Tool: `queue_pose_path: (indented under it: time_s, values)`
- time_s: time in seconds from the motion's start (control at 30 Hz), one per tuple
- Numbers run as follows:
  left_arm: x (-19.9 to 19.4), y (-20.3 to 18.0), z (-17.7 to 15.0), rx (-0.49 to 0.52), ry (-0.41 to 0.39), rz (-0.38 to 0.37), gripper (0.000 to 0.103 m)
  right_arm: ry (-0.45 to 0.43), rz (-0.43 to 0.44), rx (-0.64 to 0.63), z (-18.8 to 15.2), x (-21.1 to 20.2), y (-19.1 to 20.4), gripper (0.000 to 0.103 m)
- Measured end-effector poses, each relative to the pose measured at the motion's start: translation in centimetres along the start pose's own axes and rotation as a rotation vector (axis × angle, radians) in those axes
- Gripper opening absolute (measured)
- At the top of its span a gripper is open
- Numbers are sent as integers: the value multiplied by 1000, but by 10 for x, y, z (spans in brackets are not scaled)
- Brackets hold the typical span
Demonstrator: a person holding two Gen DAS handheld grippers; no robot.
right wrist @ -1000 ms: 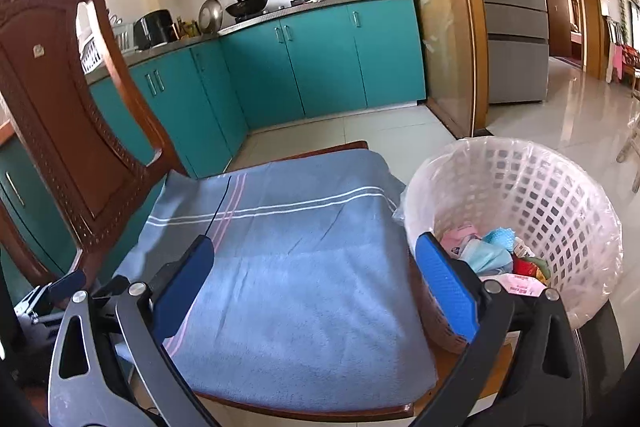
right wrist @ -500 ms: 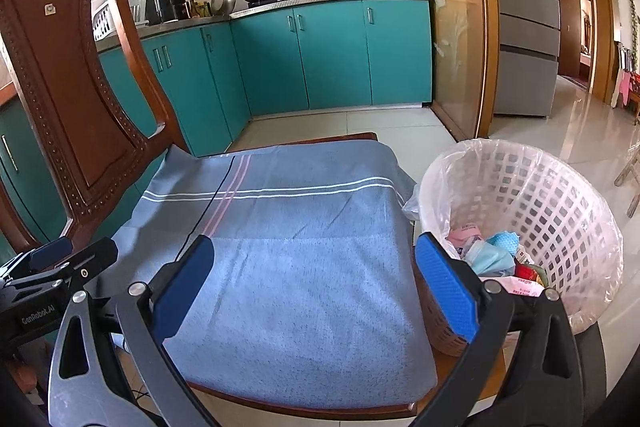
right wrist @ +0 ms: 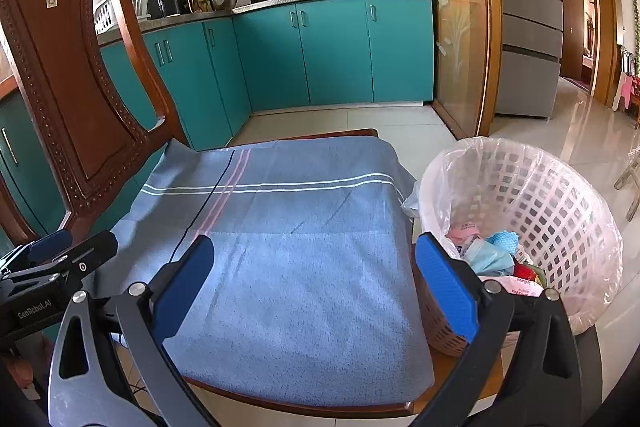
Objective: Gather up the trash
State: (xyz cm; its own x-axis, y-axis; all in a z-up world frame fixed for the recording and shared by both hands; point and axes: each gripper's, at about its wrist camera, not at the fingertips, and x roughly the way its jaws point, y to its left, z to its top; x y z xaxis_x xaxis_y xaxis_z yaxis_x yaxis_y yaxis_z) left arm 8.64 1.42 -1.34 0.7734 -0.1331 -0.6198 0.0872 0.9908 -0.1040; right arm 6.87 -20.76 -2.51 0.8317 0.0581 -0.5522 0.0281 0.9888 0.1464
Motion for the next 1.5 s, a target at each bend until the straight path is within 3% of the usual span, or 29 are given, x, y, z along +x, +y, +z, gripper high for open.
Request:
queue_pose_path:
  time_s: [1.5]
  values:
    - [-1,-4,-2,13,1,-2,100,13,5,-26,-3,3,7,99]
